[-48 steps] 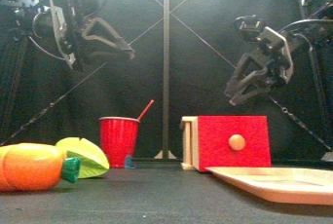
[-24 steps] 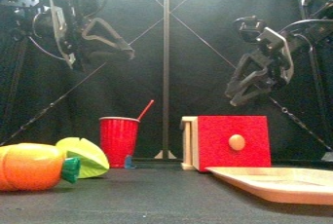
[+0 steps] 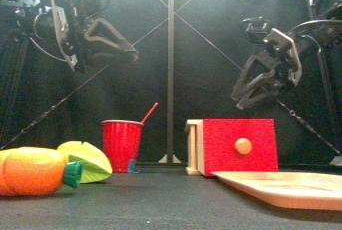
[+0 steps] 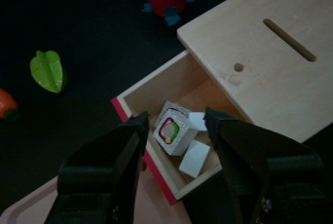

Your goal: Put sushi piece in drawer

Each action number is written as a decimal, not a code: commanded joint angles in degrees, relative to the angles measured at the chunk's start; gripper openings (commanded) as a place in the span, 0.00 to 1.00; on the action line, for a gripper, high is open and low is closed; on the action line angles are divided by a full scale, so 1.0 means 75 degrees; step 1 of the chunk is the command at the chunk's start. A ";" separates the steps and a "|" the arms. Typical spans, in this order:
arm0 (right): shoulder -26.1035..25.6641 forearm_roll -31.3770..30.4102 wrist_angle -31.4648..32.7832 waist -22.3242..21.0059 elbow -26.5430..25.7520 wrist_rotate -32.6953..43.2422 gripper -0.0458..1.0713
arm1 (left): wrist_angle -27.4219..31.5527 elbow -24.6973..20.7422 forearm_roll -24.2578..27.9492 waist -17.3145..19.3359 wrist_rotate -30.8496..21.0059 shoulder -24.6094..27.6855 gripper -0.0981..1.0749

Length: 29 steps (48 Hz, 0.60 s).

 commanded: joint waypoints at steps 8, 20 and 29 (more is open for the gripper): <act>-0.0047 0.0059 0.0035 0.0000 -0.0059 -0.0012 0.80 | -0.0070 -0.0187 0.0023 0.0012 0.0012 0.0000 0.56; -0.0047 0.0094 0.0035 -0.0012 -0.0059 -0.0012 0.80 | -0.0070 -0.0199 0.0023 0.0012 0.0000 0.0000 0.56; 0.0000 0.0141 0.0035 0.0000 -0.0059 -0.0012 0.80 | -0.0070 -0.0223 0.0023 0.0012 0.0000 0.0000 0.56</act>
